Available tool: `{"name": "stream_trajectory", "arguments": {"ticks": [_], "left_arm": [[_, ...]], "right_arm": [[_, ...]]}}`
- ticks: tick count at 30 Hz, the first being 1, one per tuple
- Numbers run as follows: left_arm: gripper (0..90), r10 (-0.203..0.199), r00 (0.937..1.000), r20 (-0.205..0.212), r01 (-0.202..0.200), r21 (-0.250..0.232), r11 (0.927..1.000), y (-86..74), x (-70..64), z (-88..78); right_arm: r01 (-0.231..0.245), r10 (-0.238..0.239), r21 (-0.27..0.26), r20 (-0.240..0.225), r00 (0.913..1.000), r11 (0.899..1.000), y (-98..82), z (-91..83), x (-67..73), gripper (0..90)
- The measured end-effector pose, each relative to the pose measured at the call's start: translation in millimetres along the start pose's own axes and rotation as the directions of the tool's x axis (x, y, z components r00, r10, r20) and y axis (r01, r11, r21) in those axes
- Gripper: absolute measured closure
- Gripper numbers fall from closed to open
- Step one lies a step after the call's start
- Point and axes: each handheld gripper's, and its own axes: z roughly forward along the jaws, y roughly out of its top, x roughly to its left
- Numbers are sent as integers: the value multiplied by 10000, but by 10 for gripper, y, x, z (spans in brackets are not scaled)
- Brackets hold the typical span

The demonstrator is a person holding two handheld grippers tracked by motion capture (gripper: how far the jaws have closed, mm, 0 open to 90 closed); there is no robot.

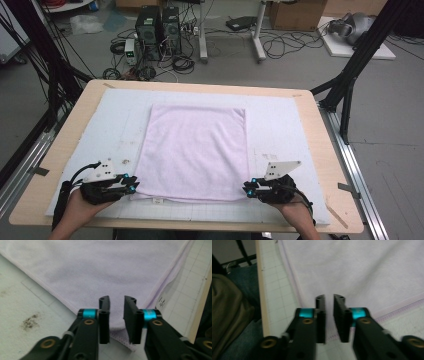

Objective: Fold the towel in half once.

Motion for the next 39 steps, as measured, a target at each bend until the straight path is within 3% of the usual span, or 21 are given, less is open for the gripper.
{"name": "stream_trajectory", "arguments": {"ticks": [2,5,10,12,15,19,27,33,39], "left_arm": [[680,51,10000,-14,-51,27,10000,12,7,13],[687,94,10000,5,-94,78,9999,34,15,59],[698,109,9999,122,-119,902,9959,-70,13,188],[699,57,9999,89,-63,699,9975,-125,7,172],[692,131,9999,17,-131,740,9972,-120,10,132],[673,85,10000,-4,-85,330,9994,-58,28,97],[626,-182,9998,-74,178,-482,9987,96,73,175],[614,-200,9997,-160,191,-556,9983,106,86,246],[551,-232,9995,-227,218,-593,9980,104,108,253]], "right_arm": [[-100,100,-95,48,9999,9999,-10,11,-9,730],[59,-58,-130,31,10000,9999,22,61,-6,714],[115,-112,452,-55,9999,9989,-39,179,-12,721],[-25,32,728,-108,9999,9973,-119,191,-5,730],[-344,351,378,-182,9992,9987,-194,142,-20,730],[-190,192,177,-81,9998,9997,-143,117,-12,717],[-244,245,-197,67,9997,9995,-63,167,-79,665],[-274,283,-581,137,9995,9979,-29,145,-103,611],[-587,605,-815,197,9980,9949,-1,173,-158,487]]}}
